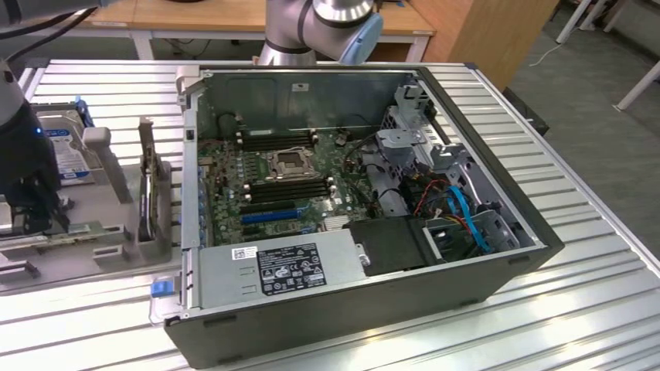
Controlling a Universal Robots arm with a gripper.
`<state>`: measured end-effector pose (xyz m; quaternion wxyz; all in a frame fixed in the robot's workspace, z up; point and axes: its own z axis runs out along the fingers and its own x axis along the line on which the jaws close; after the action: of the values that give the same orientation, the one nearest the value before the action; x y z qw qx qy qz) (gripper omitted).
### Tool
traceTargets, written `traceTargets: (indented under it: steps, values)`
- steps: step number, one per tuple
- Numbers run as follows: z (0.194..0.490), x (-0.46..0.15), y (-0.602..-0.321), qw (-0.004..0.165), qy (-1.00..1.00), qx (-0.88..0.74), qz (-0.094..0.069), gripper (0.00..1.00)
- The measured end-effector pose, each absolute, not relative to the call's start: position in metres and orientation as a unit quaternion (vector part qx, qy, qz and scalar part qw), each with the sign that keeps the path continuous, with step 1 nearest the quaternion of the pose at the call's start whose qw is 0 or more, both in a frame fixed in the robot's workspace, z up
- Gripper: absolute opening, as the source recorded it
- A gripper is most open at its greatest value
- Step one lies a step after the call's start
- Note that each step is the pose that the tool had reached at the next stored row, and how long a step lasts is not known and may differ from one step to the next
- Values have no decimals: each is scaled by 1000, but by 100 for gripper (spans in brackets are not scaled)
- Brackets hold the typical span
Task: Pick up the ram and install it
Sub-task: 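Pick up the ram and move it above insertion slot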
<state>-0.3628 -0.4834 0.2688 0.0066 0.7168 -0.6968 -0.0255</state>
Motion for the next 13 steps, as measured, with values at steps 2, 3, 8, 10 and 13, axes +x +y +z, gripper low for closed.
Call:
traceTargets:
  steps: [2,3,8,10,13]
  values:
    - [272,-363,-483,7,-697,717,-25,12]
    - [273,-363,-483,7,-697,717,-25,12]
    - [281,-363,-483,7,-697,716,-25,12]
    - [284,-363,-483,7,-697,716,-25,12]
    - [289,-363,-483,7,-697,716,-25,12]
